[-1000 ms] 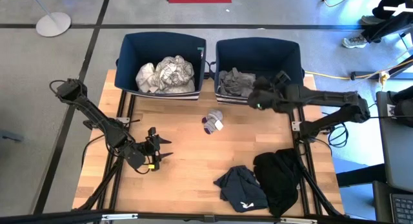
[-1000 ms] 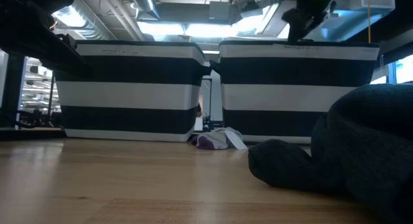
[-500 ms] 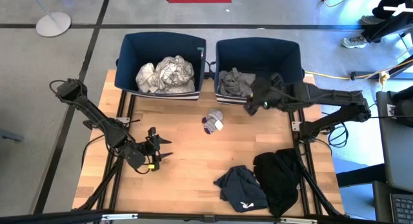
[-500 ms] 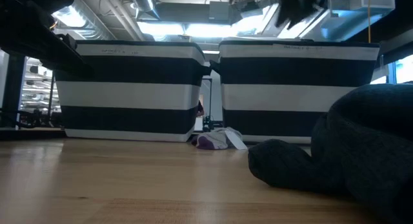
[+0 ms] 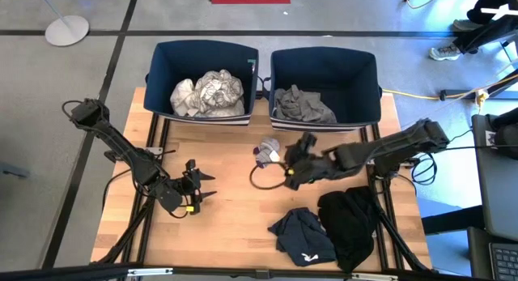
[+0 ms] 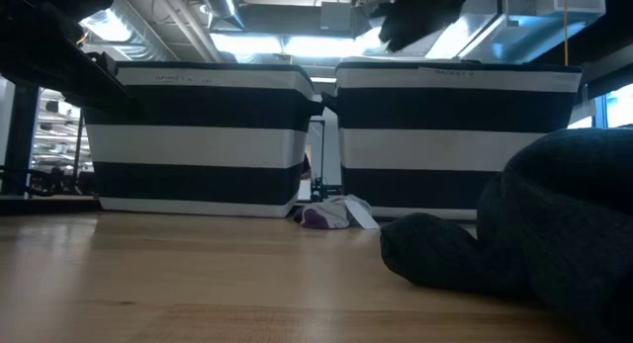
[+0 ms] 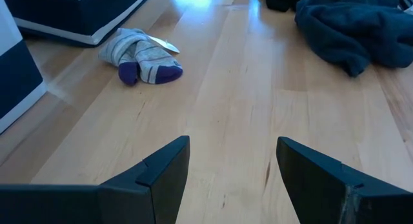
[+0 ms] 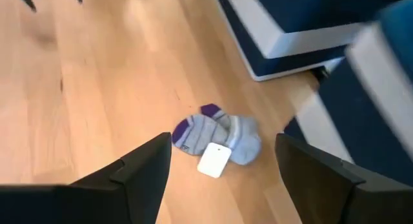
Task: Sort clothes
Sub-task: Put the gray patterned sock into the left laundry organizer
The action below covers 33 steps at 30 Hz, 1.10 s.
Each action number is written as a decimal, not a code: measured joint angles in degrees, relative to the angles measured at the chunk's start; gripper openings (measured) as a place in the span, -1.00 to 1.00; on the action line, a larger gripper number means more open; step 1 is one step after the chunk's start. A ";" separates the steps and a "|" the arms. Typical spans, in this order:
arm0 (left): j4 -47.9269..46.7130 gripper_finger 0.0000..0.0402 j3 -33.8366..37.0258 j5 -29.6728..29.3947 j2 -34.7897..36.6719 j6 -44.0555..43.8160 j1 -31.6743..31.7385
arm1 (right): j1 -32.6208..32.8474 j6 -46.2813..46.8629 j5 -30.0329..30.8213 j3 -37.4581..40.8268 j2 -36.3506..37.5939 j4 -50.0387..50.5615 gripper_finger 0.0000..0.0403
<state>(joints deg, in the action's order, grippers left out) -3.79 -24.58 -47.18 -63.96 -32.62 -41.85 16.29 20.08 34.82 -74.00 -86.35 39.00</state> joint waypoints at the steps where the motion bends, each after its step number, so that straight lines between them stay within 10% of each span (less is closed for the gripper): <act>1: -0.02 0.11 0.00 0.00 0.00 0.00 0.00 | -0.11 -0.79 -0.01 0.30 -1.11 -1.16 0.38; 33: -0.33 0.11 0.00 0.01 0.00 0.00 -0.04 | -11.84 18.35 7.19 0.64 -30.52 -17.56 0.38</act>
<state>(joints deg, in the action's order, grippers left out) -4.12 -24.58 -47.17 -63.96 -32.62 -41.89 4.45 38.43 42.01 -73.35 -116.88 21.44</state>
